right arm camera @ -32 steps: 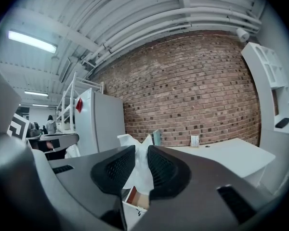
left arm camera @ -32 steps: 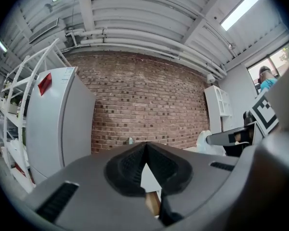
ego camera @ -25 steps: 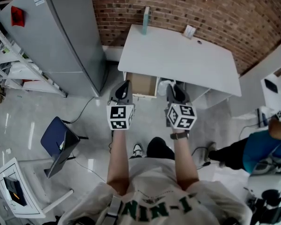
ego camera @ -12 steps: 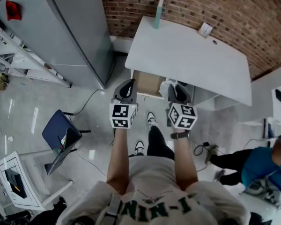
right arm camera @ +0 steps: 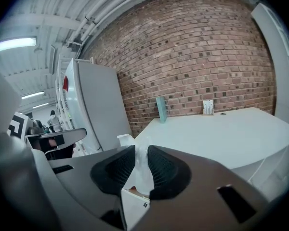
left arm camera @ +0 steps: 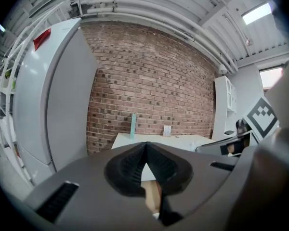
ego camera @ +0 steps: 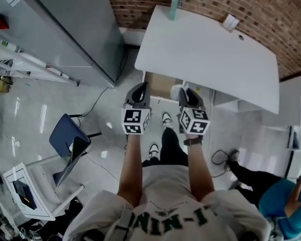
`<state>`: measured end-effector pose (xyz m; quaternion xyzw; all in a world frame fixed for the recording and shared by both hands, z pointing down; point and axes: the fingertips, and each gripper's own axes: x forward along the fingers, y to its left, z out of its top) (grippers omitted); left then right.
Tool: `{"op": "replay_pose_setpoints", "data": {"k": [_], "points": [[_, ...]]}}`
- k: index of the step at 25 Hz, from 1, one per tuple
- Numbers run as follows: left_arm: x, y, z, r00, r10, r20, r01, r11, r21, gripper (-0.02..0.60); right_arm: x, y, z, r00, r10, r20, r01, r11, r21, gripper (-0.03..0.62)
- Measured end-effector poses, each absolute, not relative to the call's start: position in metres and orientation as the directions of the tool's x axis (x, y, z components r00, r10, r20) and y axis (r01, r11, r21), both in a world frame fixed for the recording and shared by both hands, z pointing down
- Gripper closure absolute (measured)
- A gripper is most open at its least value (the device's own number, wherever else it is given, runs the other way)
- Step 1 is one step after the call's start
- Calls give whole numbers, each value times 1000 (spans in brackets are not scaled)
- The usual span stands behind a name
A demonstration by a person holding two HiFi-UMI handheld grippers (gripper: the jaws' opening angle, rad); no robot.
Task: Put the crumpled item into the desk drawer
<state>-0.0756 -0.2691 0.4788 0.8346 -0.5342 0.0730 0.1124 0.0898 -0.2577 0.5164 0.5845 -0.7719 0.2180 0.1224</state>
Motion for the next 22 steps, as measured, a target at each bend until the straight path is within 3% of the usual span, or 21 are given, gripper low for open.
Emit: {"op": "replay_pose_setpoints", "data": {"k": [22], "points": [[-56,-313,599,476,-816,328,-880,-439,183,582,92,-313,676,-342,-717,607,-939,270,-210,514]]}}
